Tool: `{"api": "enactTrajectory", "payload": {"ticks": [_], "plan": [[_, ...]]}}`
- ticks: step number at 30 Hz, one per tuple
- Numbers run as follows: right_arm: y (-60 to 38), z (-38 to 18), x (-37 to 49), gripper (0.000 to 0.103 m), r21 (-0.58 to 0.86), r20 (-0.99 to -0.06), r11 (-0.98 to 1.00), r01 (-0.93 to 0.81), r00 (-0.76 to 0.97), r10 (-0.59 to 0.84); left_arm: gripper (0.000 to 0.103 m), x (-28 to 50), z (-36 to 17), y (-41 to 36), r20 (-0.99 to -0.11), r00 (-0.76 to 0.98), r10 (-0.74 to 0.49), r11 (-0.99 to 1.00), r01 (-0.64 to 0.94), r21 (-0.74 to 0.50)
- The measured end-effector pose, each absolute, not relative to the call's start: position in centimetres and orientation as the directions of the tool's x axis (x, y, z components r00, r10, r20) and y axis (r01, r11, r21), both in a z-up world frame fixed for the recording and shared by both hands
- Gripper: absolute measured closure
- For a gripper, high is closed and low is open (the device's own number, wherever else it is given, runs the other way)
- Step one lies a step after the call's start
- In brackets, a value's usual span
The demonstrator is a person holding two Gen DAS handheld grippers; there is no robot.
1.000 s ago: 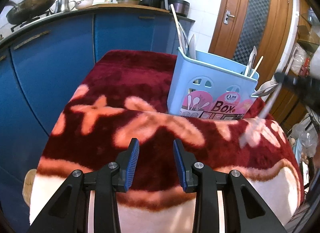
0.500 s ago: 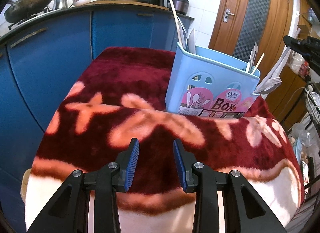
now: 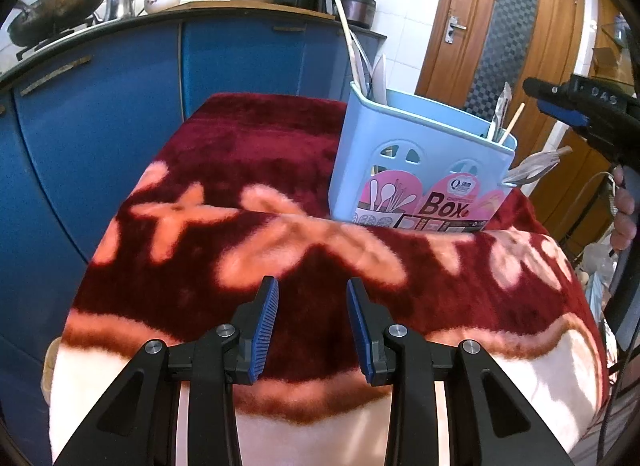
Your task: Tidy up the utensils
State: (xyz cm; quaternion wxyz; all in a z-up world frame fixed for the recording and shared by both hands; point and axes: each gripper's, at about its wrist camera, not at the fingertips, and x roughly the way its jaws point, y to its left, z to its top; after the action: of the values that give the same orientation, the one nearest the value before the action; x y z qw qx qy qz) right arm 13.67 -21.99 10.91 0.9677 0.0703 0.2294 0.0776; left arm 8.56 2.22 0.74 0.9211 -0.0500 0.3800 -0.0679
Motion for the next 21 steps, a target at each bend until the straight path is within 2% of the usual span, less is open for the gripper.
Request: {"api": "enactTrajectory", "payload": {"ticks": [7,14,21], "plan": [[-21.7,12.9,9.6,0.064,0.157,-0.362,0.973,-0.171,0.906,0.218,0.067,7.7,1.5,2.3,-0.677,0.716,-0.169,0.984,0.09,-0.151],[-21.4,12.4,5.8,0.062,0.214,-0.369,0.953,-0.217,0.885,0.284,0.067,6.1,3.1,2.1,-0.644,0.744,-0.177,0.983,0.108,-0.146],[-20.5,10.2,2.4,0.058,0.211,-0.385,0.947,-0.241,0.87,0.307,0.067,3.9,4.4,2.1,-0.591,0.785,-0.186,0.982,0.127,-0.141]]}}
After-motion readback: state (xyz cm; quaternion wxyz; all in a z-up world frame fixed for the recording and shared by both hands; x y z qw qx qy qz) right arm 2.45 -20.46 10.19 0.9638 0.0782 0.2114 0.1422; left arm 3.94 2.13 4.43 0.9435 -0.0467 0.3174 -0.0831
